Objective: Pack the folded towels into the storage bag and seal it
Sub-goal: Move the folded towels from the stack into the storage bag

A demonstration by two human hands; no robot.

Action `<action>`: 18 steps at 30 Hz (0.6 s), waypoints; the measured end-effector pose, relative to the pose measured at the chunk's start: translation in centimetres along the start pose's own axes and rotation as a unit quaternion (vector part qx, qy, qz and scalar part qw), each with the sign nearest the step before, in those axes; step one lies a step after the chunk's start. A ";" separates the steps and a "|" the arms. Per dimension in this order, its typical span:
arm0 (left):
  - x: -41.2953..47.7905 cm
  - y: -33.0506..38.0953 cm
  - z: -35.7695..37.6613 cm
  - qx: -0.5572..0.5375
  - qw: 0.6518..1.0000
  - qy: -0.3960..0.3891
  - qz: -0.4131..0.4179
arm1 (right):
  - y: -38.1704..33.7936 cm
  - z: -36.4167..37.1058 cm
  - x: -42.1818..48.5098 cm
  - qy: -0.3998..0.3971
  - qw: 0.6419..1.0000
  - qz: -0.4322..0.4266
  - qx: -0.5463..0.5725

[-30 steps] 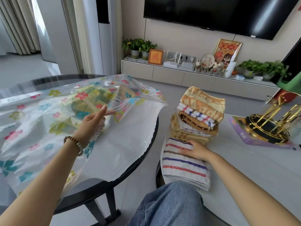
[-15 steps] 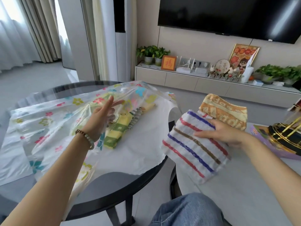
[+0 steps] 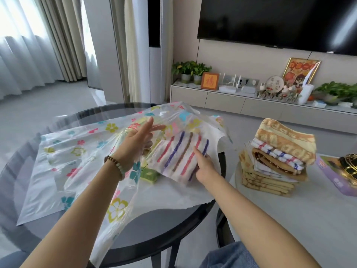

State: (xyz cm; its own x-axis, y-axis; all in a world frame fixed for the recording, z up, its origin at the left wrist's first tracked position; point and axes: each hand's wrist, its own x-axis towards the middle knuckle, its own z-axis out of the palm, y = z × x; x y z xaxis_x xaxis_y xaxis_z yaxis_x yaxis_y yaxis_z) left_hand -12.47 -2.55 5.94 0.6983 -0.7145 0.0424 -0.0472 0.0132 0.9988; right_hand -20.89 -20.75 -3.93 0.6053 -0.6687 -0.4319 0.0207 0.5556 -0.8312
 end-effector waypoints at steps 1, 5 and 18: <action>0.0 0.0 -0.1 -0.003 1.000 -0.006 -0.001 | 0.5 0.0 0.1 0.018 0.999 -0.006 -0.027; 0.2 -0.3 -0.3 -0.002 1.000 -0.019 0.001 | 3.1 -0.6 -0.8 0.032 0.904 -0.224 -0.363; 1.3 -0.8 -1.1 -0.006 1.000 -0.010 -0.015 | 4.9 -1.0 5.4 -0.135 0.554 -0.281 -0.772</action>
State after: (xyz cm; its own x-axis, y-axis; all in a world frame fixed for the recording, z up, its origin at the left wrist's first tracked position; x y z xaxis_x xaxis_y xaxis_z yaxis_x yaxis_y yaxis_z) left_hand -10.70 -2.73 5.25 0.6847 -0.7287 0.0118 -0.0174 -0.0001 0.9998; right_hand -18.27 -22.17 -10.66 0.9498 -0.3077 -0.0574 -0.3128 -0.9268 -0.2077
